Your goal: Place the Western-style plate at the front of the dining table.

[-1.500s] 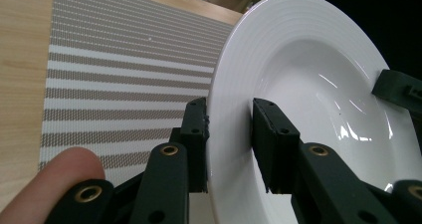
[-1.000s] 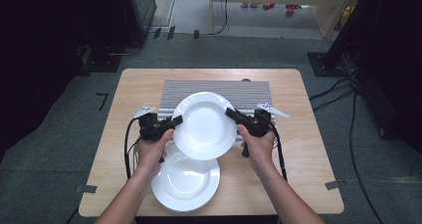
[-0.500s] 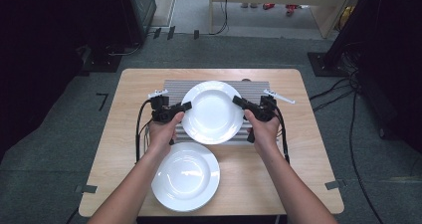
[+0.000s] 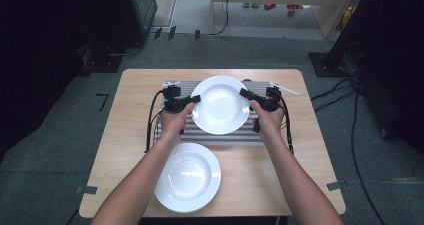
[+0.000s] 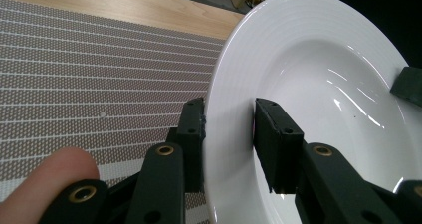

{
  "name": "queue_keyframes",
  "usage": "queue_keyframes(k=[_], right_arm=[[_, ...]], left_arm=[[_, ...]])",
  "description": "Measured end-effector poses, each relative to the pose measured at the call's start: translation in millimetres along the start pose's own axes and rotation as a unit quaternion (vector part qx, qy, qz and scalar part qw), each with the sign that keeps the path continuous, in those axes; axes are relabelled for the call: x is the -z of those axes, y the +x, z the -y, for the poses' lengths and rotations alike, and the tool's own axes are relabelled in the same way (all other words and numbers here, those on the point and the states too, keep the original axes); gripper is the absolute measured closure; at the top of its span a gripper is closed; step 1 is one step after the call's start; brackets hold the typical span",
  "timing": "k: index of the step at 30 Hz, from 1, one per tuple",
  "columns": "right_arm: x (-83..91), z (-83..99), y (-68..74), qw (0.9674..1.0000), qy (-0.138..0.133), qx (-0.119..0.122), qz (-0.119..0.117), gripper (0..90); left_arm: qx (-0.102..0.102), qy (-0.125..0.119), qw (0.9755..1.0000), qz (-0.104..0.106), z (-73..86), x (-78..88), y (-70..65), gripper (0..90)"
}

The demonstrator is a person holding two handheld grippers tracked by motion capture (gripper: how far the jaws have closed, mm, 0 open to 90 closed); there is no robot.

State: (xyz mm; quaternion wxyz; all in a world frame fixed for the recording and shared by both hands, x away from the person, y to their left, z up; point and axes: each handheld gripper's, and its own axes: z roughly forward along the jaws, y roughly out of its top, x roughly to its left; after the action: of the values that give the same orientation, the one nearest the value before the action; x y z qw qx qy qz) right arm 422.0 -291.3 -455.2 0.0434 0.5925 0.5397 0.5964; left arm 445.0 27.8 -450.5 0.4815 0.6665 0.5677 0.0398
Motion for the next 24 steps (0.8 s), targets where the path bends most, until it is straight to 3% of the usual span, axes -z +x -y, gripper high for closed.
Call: queue_keyframes(k=[6, 8, 24], right_arm=[[-6.4, 0.0, -16.4, 0.9997, -0.003, -0.025, 0.004, 78.8], [-11.0, 1.0, -26.7, 0.9986, -0.001, -0.053, 0.005, 79.1], [-29.6, 9.9, -54.3, 0.9945, -0.011, -0.097, 0.039, 78.7]], left_arm=[[0.001, 0.015, 0.9999, -0.008, -3.6, -15.8, 0.8, 67.4], [0.001, 0.022, 0.9997, -0.014, -5.3, -24.0, 1.9, 67.3], [0.014, 0.047, 0.998, -0.04, -6.2, -58.8, 9.2, 66.5]])
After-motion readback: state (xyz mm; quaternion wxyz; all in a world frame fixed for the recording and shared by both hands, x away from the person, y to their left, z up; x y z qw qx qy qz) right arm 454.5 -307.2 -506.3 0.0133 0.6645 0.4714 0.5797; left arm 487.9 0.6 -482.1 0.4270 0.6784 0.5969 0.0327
